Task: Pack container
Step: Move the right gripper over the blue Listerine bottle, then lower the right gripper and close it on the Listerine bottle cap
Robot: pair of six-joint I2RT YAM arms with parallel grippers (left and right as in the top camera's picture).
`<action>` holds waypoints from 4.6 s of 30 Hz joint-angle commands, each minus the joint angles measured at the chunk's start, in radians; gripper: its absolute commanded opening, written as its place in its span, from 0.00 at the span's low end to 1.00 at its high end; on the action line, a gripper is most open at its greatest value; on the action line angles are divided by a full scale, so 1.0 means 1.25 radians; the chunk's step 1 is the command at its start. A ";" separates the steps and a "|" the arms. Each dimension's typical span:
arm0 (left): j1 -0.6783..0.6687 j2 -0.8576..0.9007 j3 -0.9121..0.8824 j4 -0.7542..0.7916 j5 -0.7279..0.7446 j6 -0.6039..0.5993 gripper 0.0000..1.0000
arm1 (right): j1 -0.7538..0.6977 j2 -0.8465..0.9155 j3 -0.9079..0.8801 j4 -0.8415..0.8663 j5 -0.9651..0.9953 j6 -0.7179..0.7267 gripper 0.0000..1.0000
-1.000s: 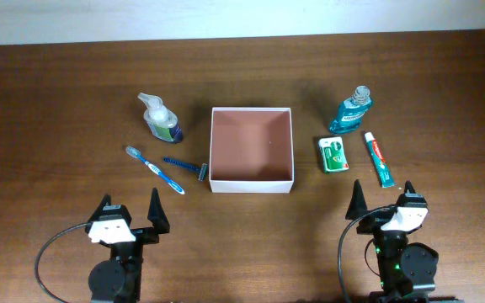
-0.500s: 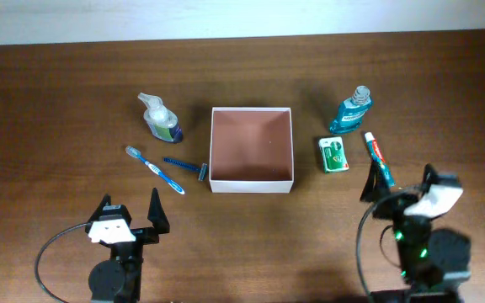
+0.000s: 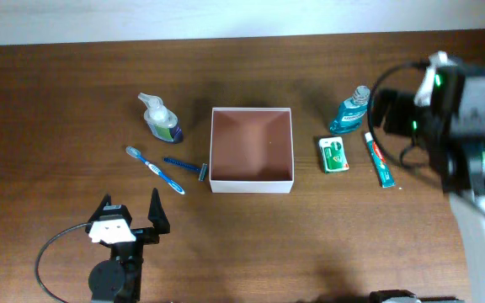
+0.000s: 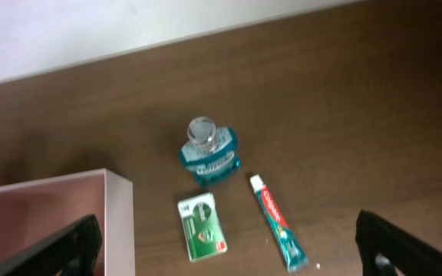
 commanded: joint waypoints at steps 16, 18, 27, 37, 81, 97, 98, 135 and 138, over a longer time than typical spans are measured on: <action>-0.003 -0.002 -0.002 -0.002 0.006 0.013 0.99 | -0.005 0.296 0.094 -0.038 0.006 -0.228 0.84; -0.003 -0.002 -0.002 -0.002 0.006 0.013 0.99 | -0.005 0.315 0.094 -0.031 0.005 -0.228 0.82; -0.003 -0.002 -0.002 -0.002 0.006 0.013 0.99 | -0.005 0.350 0.094 0.014 -0.018 -0.228 0.96; -0.003 -0.002 -0.002 -0.002 0.006 0.013 0.99 | -0.004 0.362 0.094 0.118 -0.040 -0.224 0.90; -0.003 -0.002 -0.002 -0.002 0.006 0.013 0.99 | 0.005 0.460 0.092 0.165 -0.046 -0.182 0.62; -0.003 -0.002 -0.002 -0.002 0.006 0.013 0.99 | 0.005 0.495 0.092 0.168 -0.046 -0.176 0.62; -0.003 -0.002 -0.002 -0.002 0.006 0.013 0.99 | 0.005 0.495 0.092 0.171 -0.046 -0.176 0.62; -0.003 -0.002 -0.002 -0.002 0.006 0.013 0.99 | 0.005 0.488 0.152 0.142 -0.045 -0.176 0.22; -0.003 -0.002 -0.002 -0.002 0.006 0.013 0.99 | 0.005 0.488 0.152 0.132 -0.045 -0.176 0.39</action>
